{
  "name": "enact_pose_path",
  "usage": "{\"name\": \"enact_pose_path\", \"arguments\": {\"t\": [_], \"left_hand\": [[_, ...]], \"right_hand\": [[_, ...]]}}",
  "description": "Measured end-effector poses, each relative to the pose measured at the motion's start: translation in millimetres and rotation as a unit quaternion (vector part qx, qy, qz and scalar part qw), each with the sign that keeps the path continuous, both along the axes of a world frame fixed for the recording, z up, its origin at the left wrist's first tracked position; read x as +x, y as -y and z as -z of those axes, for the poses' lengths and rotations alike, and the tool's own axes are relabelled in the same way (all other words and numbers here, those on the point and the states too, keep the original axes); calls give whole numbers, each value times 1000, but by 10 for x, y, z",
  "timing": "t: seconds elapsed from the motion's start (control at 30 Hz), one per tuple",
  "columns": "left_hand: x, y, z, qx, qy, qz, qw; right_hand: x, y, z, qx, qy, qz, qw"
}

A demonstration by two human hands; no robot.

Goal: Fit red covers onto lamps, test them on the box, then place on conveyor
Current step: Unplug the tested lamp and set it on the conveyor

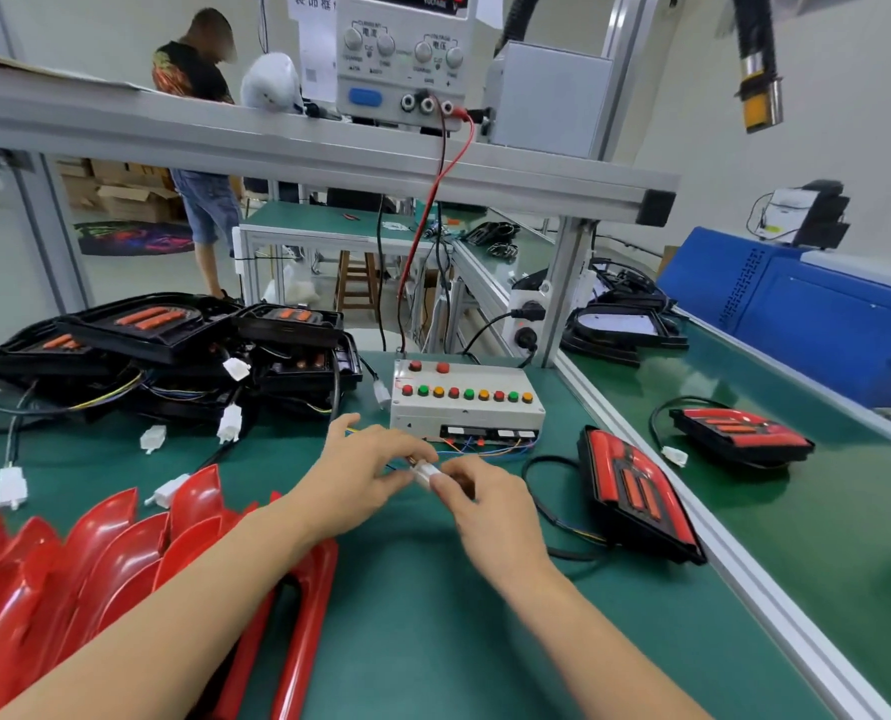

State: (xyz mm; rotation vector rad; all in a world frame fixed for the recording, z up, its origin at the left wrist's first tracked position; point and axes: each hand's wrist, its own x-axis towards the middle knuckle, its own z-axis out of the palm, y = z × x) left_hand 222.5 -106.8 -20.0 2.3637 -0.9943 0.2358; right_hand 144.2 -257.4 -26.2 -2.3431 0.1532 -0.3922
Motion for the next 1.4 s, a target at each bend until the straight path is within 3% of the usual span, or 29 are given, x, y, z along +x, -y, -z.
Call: {"name": "enact_pose_path", "arguments": {"t": [0.17, 0.23, 0.33, 0.47, 0.6, 0.67, 0.77, 0.83, 0.9, 1.03, 1.17, 1.3, 1.4], "left_hand": [[-13, 4, 9, -18, 40, 19, 999], [-13, -1, -5, 5, 108, 35, 993], [-5, 7, -28, 54, 229, 51, 971], [10, 74, 16, 56, 252, 49, 965], [95, 125, 99, 27, 204, 22, 978], [178, 53, 111, 23, 139, -18, 990], [228, 0, 135, 112, 72, -34, 990], [208, 71, 139, 196, 72, -25, 978], [176, 163, 131, 219, 89, -25, 971], [85, 294, 42, 157, 123, -40, 979], [-106, 525, -20, 60, 125, -21, 990], [-355, 857, -55, -44, -36, -16, 998], [-513, 1132, -57, -68, -232, -27, 970]], "right_hand": [[-15, 49, 2, 68, -47, -28, 996], [-16, 66, -28, 90, -46, -30, 994], [-8, 64, -61, 82, -52, -27, 995], [15, 51, -83, 57, -62, -3, 996], [10, 54, -75, 52, -71, 15, 996], [-25, 82, -76, 59, -53, 5, 997], [-67, 125, -138, 100, 0, -31, 995], [-82, 166, -195, 143, 29, -40, 988], [-95, 262, -259, 193, 50, -33, 979], [-120, 655, -469, 343, 141, 42, 928], [-175, 1217, -566, 355, 144, 173, 908], [-224, 1666, -394, 353, 60, 282, 890], [-255, 1816, -212, 337, -21, 315, 887]]}}
